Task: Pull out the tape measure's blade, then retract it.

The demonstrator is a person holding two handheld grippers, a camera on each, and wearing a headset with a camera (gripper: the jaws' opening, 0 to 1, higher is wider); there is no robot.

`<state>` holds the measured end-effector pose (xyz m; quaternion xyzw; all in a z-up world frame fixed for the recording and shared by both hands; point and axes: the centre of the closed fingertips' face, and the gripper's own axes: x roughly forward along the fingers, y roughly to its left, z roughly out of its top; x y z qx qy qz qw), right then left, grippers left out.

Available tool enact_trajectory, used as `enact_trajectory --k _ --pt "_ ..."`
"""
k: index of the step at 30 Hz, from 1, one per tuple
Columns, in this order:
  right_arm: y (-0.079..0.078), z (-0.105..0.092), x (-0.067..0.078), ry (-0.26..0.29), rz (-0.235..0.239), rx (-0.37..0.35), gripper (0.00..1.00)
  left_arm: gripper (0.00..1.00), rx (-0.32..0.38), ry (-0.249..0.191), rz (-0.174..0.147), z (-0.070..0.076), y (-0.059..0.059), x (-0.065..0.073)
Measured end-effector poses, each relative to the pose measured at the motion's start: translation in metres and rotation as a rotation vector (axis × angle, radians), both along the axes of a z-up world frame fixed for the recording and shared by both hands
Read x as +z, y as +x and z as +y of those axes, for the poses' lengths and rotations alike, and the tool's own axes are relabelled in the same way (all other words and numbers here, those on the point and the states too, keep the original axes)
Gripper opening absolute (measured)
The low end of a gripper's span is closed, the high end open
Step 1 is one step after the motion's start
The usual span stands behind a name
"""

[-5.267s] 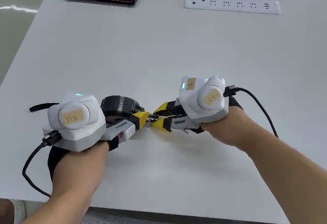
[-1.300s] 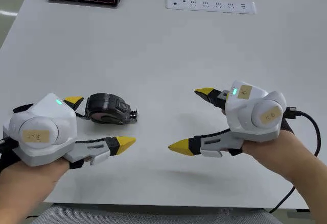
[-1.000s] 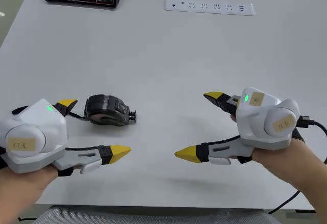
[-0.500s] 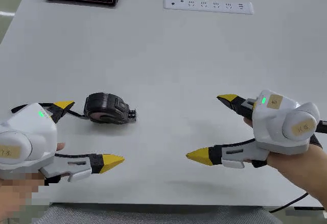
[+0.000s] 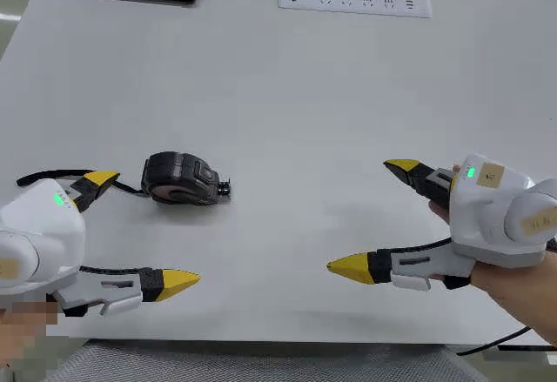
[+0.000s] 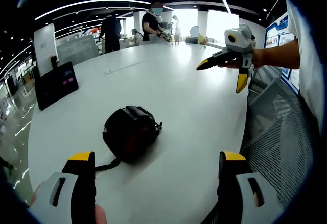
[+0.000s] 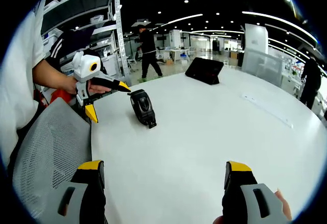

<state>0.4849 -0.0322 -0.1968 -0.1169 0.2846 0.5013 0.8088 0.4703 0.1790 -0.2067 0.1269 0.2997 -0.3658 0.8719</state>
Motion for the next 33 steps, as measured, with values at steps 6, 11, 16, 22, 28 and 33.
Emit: enact_trajectory --k 6,11,16,22,28,33 --pt "-0.004 -0.006 -0.001 0.001 0.012 -0.01 0.98 0.99 -0.021 0.003 0.009 0.0 -0.006 -0.002" --pt "-0.008 -0.012 -0.002 0.001 0.013 -0.021 0.99 0.99 -0.032 -0.002 0.014 -0.001 -0.01 -0.003" --pt "-0.01 -0.017 -0.003 -0.002 0.02 -0.028 0.99 0.99 -0.024 -0.009 0.015 0.002 -0.009 -0.001" --pt "-0.013 -0.022 -0.003 -0.007 0.03 -0.037 0.99 0.99 -0.012 -0.023 0.011 0.008 -0.006 0.002" --pt "-0.014 -0.031 -0.004 -0.01 0.031 -0.049 0.99 0.99 0.012 -0.026 0.014 0.017 -0.004 0.003" --pt "-0.016 -0.035 -0.004 -0.009 0.034 -0.056 0.99 0.99 0.012 -0.036 0.018 0.018 -0.005 0.004"
